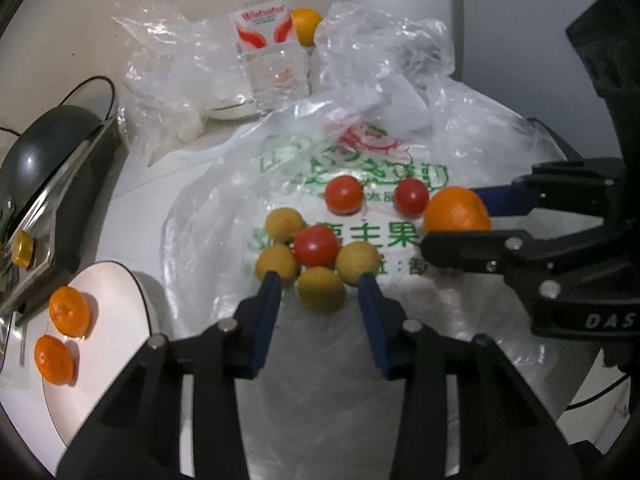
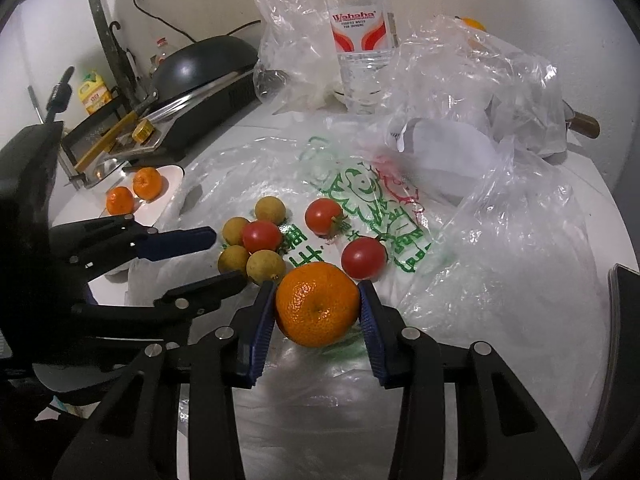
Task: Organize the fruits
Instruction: 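Grasp a small yellow round fruit with the left gripper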
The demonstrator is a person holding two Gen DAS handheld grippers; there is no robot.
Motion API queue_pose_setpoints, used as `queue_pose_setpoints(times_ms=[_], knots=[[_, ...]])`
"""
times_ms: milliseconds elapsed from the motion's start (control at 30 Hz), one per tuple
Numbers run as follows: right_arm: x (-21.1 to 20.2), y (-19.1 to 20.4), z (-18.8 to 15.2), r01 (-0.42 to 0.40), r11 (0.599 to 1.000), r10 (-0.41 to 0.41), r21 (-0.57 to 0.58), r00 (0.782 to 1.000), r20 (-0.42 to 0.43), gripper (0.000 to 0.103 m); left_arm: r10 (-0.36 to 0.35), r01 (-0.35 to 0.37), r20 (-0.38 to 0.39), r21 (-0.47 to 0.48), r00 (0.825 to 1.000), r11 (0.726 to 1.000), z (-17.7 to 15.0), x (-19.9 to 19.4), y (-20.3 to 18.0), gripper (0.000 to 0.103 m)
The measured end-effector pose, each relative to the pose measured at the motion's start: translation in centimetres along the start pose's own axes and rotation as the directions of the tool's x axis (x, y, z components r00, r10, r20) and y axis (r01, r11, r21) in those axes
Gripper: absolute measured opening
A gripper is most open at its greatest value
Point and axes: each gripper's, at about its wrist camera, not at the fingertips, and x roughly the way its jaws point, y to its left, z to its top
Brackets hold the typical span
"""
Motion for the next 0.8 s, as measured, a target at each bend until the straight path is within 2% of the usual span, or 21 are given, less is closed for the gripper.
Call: queue_pose_setpoints(times_ms=[67, 367, 600, 800], knots=[[0.0, 0.0, -0.1, 0.001, 1.0, -0.001, 0.002, 1.0, 0.0, 0.043, 0.002, -0.002, -0.008, 0.0, 1.0, 1.0, -0.1, 0.4, 0.0, 0.041], [-0.1, -0.2, -0.2, 0.016, 1.0, -0.016, 0.008, 1.0, 0.003, 0.043, -0.027, 0.027, -0.025, -0.006, 0.999, 1.0, -0.2, 1.1, 0.2, 0.027], [-0.5, 0.1, 0.1, 0.035, 0.999, -0.035, -0.002, 0.999, 0.016, 0.043, -0.056, 0.056, -0.015, -0.013, 0.998, 0.998, -0.4, 0.7, 0.3, 0.027], [-1.2, 0.9, 0.4, 0.045, 0.999, -0.044, -0.017, 0.999, 0.029, 0.043, -0.077, 0.078, 0.022, -0.024, 0.997, 0.997, -0.4, -1.1, 0.2, 0.027]])
